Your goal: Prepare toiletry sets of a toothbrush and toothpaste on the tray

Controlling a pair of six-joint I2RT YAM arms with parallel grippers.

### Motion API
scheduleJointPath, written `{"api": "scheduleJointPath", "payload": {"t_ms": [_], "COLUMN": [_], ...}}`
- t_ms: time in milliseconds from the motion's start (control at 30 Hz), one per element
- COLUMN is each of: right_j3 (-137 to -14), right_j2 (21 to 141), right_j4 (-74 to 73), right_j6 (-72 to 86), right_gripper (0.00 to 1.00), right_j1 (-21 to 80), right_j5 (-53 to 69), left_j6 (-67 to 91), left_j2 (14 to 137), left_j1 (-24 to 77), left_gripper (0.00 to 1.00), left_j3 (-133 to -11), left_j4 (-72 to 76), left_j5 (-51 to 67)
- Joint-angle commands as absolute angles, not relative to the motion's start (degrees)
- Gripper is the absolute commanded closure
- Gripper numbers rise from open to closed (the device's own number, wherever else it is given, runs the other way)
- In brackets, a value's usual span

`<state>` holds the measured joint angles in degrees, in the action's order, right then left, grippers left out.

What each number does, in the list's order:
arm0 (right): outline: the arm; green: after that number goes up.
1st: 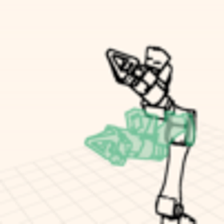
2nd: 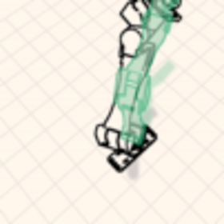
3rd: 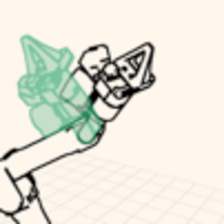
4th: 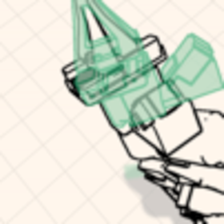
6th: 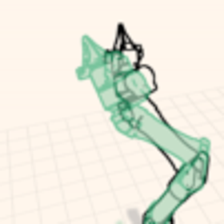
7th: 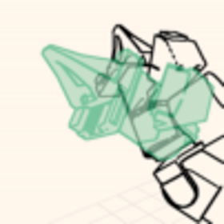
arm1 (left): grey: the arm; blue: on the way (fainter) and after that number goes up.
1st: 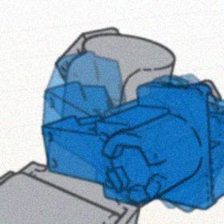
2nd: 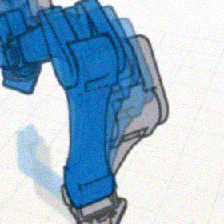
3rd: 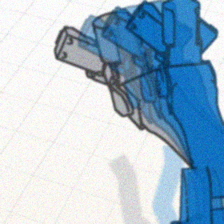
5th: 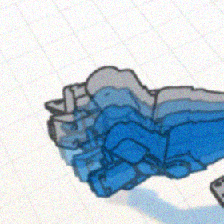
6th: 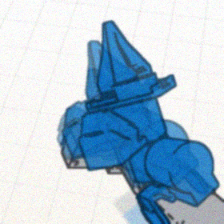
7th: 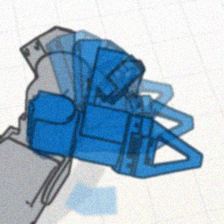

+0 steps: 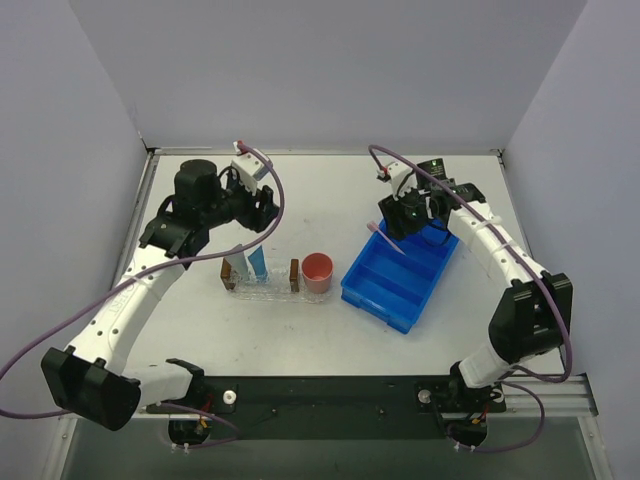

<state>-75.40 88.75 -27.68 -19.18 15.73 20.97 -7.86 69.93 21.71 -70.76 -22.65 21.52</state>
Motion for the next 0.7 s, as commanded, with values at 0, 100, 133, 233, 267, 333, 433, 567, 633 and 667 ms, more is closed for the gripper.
{"api": "scheduleJointPath", "payload": {"t_ms": [0, 100, 133, 233, 267, 333, 433, 567, 633, 667], "right_j3": [-76.5, -77.5, -77.8, -78.2, -78.3, -78.6, -79.2, -80.2, -80.7, -80.8], "right_j2": [92.0, 94.6, 95.5, 97.3, 97.7, 98.7, 100.0, 101.2, 101.9, 102.1], "right_j4": [-28.6, -28.7, -28.6, -28.5, -28.4, -28.0, -27.4, -27.2, -27.2, -27.2], "right_j6": [-21.8, -22.9, -23.5, -24.0, -24.2, -24.4, -25.0, -25.6, -25.6, -25.8], "right_gripper": [0.53, 0.55, 0.56, 0.57, 0.57, 0.57, 0.58, 0.58, 0.59, 0.59], "right_j1": [15.3, 15.3, 15.2, 15.3, 15.3, 15.2, 15.3, 15.2, 15.3, 15.3], "right_j5": [24.3, 24.6, 24.8, 25.4, 25.4, 25.3, 25.1, 25.0, 25.0, 25.0], "left_j6": [-7.5, -7.5, -7.5, -7.7, -7.8, -8.3, -8.7, -8.9, -8.8, -8.8], "left_j2": [70.5, 71.0, 71.0, 71.2, 71.1, 71.2, 71.4, 71.6, 71.9, 71.9], "left_j1": [22.0, 22.0, 22.0, 22.0, 21.9, 21.9, 21.9, 21.9, 21.9, 21.9], "left_gripper": [0.36, 0.37, 0.37, 0.37, 0.37, 0.37, 0.37, 0.37, 0.37, 0.37], "left_j3": [-74.4, -74.6, -74.5, -74.3, -74.4, -74.3, -74.5, -74.6, -74.7, -74.7], "left_j4": [-22.3, -22.8, -22.9, -23.0, -23.1, -23.4, -23.5, -23.5, -23.4, -23.4], "left_j5": [22.1, 22.1, 22.0, 21.4, 20.9, 20.6, 20.0, 19.8, 19.7, 19.8]}}
